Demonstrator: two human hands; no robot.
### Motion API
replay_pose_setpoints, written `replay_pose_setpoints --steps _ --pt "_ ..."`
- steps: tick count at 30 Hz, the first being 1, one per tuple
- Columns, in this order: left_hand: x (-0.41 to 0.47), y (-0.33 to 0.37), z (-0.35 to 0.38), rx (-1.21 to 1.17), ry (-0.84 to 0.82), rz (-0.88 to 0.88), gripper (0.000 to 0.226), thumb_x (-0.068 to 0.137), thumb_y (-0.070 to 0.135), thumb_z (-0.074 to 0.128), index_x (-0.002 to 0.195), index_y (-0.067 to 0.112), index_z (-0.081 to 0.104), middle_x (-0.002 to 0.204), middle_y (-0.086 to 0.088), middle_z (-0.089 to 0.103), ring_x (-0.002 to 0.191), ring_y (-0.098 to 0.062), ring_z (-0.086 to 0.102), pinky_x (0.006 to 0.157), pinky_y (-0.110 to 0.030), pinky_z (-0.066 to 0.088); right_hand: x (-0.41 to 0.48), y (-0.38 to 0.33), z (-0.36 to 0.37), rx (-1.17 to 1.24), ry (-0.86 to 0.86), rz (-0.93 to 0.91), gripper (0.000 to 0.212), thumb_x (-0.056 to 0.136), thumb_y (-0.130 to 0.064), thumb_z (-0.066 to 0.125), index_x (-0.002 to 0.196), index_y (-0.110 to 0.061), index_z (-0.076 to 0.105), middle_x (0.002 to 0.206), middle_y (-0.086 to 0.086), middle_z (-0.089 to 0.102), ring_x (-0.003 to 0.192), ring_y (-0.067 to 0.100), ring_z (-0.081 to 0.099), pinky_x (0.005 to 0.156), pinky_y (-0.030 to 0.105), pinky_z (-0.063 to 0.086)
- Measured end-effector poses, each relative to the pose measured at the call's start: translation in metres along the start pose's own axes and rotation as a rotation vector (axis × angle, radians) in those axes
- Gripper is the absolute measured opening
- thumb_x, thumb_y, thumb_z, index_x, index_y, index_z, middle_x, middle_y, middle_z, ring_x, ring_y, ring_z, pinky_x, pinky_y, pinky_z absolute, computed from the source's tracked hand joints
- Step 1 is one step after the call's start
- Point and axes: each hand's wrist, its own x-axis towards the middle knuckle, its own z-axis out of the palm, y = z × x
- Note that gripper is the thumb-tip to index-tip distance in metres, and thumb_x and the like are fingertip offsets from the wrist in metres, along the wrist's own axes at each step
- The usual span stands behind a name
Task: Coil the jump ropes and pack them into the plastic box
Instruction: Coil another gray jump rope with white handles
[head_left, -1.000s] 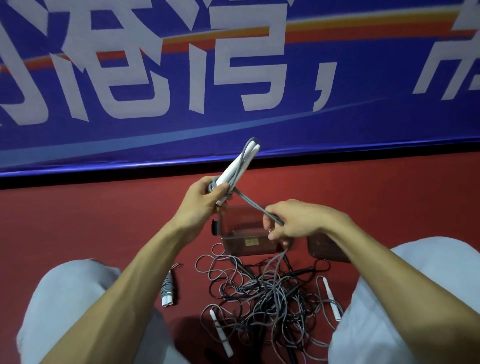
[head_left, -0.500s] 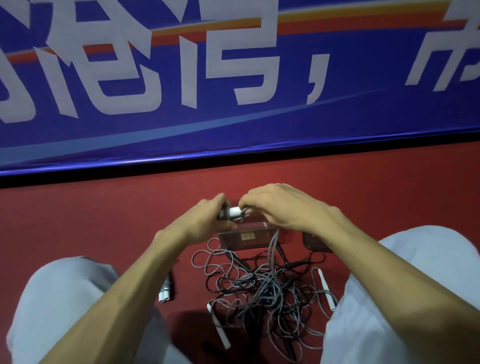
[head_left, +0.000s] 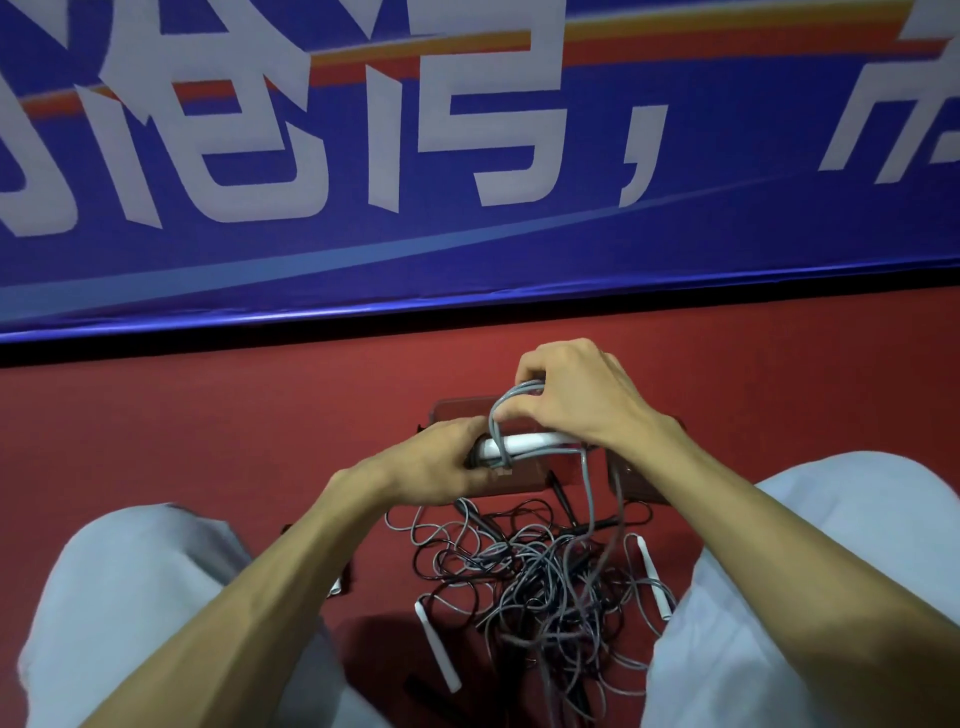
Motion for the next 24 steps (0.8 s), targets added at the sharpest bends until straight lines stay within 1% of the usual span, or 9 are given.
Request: replay_pose_setpoints --steps 2,4,6,10,12,14,17,20,24 --pt "0.0 0.004 0.002 -0.052 0.02 -0.03 0.044 0.085 0.041 0.071 0.12 0.022 0.055 0.096 0.01 0.063 0.084 -0.01 0.06 0.074 -0.02 0.048 0.001 0.0 0.0 0.083 -0.026 0.07 0.036 0.065 -0.058 0.078 0.071 -0.025 0.066 0.074 -0.01 0.066 0.074 0.012 0.059 0.067 0.03 0.046" --pt "0.0 0.006 0.003 -0.043 0.066 -0.041 0.036 0.088 0.047 0.066 0.113 0.022 0.058 0.086 0.011 0.061 0.073 -0.008 0.056 0.067 -0.024 0.045 0.003 0.002 -0.001 0.181 -0.085 0.114 0.032 0.065 -0.052 0.083 0.072 -0.024 0.068 0.07 -0.009 0.065 0.067 0.006 0.059 0.06 0.026 0.048" --pt "0.001 0.007 0.003 0.011 0.089 -0.038 0.027 0.093 0.042 0.061 0.101 0.017 0.058 0.076 0.009 0.054 0.064 -0.011 0.047 0.06 -0.028 0.039 0.007 0.008 -0.004 0.289 -0.155 0.14 0.027 0.066 -0.043 0.086 0.075 -0.022 0.071 0.065 -0.009 0.065 0.053 -0.001 0.054 0.049 0.017 0.041" --pt "0.0 0.008 -0.004 -0.042 0.026 -0.068 0.014 0.094 0.027 0.059 0.09 0.016 0.053 0.073 0.006 0.05 0.062 -0.012 0.043 0.06 -0.03 0.036 0.011 0.029 -0.013 0.598 -0.325 0.229 0.023 0.074 -0.023 0.083 0.091 -0.013 0.072 0.072 -0.001 0.065 0.052 -0.002 0.053 0.052 0.015 0.038" --pt "-0.001 0.008 -0.009 -0.233 -0.014 -0.072 0.006 0.09 0.026 0.06 0.092 0.022 0.055 0.076 0.003 0.054 0.067 -0.013 0.047 0.065 -0.031 0.04 0.012 0.037 -0.018 0.692 -0.389 0.246 0.015 0.079 -0.015 0.078 0.092 -0.012 0.072 0.072 -0.005 0.066 0.058 -0.001 0.058 0.056 0.014 0.041" --pt "-0.003 0.01 -0.012 -0.454 -0.036 -0.074 0.02 0.079 0.026 0.058 0.098 0.02 0.06 0.083 -0.001 0.061 0.075 -0.015 0.052 0.07 -0.032 0.04 0.012 0.044 -0.02 0.786 -0.408 0.255 0.003 0.086 -0.013 0.07 0.087 -0.014 0.072 0.073 -0.005 0.067 0.063 0.002 0.058 0.058 0.015 0.042" --pt "-0.002 0.01 -0.015 -0.868 0.007 -0.078 0.036 0.072 0.018 0.061 0.107 0.008 0.061 0.084 -0.003 0.068 0.069 -0.017 0.059 0.066 -0.029 0.044 0.013 0.047 -0.02 1.0 -0.432 0.312 0.023 0.096 -0.013 0.055 0.081 -0.015 0.073 0.07 -0.003 0.064 0.056 0.007 0.05 0.047 0.016 0.034" --pt "-0.002 0.014 -0.024 -1.194 0.136 -0.06 0.045 0.076 0.008 0.063 0.12 0.006 0.055 0.084 -0.014 0.069 0.064 -0.027 0.063 0.061 -0.03 0.05 0.012 0.043 -0.022 1.12 -0.487 0.291 0.025 0.094 -0.016 0.054 0.107 0.003 0.064 0.075 0.002 0.065 0.056 0.007 0.047 0.042 0.014 0.033" --pt "-0.003 0.016 -0.033 -1.341 0.296 -0.038 0.044 0.09 0.006 0.051 0.133 0.012 0.051 0.091 -0.016 0.068 0.064 -0.028 0.064 0.058 -0.031 0.054 0.009 0.035 -0.027 0.922 -0.699 0.226 0.022 0.095 -0.012 0.055 0.112 0.0 0.061 0.087 0.008 0.067 0.057 0.009 0.049 0.04 0.014 0.034"
